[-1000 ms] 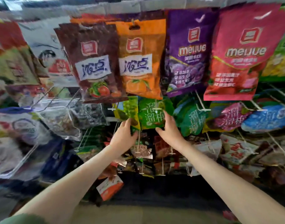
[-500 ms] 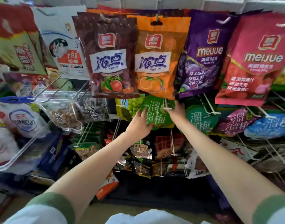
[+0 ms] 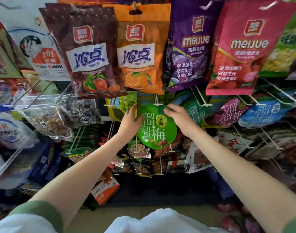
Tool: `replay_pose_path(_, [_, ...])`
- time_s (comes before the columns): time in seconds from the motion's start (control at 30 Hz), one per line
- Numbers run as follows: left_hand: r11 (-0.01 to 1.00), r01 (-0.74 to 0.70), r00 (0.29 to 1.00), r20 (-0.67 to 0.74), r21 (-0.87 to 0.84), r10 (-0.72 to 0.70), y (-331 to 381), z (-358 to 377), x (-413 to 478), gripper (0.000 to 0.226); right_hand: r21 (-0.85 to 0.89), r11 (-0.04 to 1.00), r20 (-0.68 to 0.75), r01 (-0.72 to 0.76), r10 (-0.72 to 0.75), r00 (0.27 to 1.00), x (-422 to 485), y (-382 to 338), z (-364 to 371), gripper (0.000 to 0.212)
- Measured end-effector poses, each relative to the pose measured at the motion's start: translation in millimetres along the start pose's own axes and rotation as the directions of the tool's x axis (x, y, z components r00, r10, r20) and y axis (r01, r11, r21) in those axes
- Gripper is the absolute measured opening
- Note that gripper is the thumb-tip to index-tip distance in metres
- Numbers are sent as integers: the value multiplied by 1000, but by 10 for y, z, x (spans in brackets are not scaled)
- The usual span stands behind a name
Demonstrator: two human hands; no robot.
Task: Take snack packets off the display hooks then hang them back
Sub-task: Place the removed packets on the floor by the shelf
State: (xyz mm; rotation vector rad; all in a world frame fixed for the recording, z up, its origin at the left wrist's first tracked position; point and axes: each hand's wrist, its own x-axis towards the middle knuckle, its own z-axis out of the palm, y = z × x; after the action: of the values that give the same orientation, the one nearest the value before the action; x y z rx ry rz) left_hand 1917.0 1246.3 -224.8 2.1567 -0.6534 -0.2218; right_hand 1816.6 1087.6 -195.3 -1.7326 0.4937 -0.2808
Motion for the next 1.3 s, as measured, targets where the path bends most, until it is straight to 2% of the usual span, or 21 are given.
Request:
replay_pose_path(0.1, [940, 119, 993, 37, -319, -114, -16, -2, 3, 43, 41, 999, 65, -16, 13, 998, -31, 14, -22, 22])
replay_pose_path(0.17, [879, 172, 985, 49, -446, -168, -27, -20, -2, 34, 40, 999, 71, -18, 15, 997, -69, 27, -36, 32])
replay_pose_path(0.27, [825, 183, 983, 79, -535, -167, -24, -27, -59, 8, 25, 999, 77, -23, 21, 997, -136, 74, -71, 39])
replay_pose_path(0.37, [799, 185, 982, 77, -572, -172, -13, 43, -153, 13, -3, 1000, 93, -11, 11, 996, -188, 137, -129, 11])
replay_pose_path(0.4, [794, 187, 982, 78, -578, -175, 19, 76, -198, 15, -2, 1000, 92, -4, 4, 996, -199, 153, -149, 11])
replay_pose_path(0.47, [793, 184, 982, 85, -581, -167, 79, 163, -267, 17, -9, 1000, 69, 4, -3, 998, -228, 186, -191, 13])
replay_pose_path(0.67, [824, 199, 980, 130, -530, -152, 292, 431, -345, 14, 42, 998, -22, -42, 43, 999, -320, 326, -453, 2])
replay_pose_path(0.9, [936, 125, 977, 205, -329, -58, 537, 745, -327, 22, -44, 997, -88, -63, 59, 994, -409, 507, -892, 20])
replay_pose_path(1.1, [965, 49, 979, 204, -258, 5, 748, 955, -294, 22, -23, 995, -135, -93, 89, 987, -442, 594, -1123, 19])
replay_pose_path(1.2, [973, 67, 969, 249, -221, -10, 817, 1027, -246, 6, -46, 993, -153, -109, 100, 983, -431, 606, -1189, 21])
replay_pose_path(1.3, [996, 9, 973, 228, -88, 11, 861, 1060, -197, 45, -61, 994, -171, -87, 76, 982, -436, 612, -1215, 13])
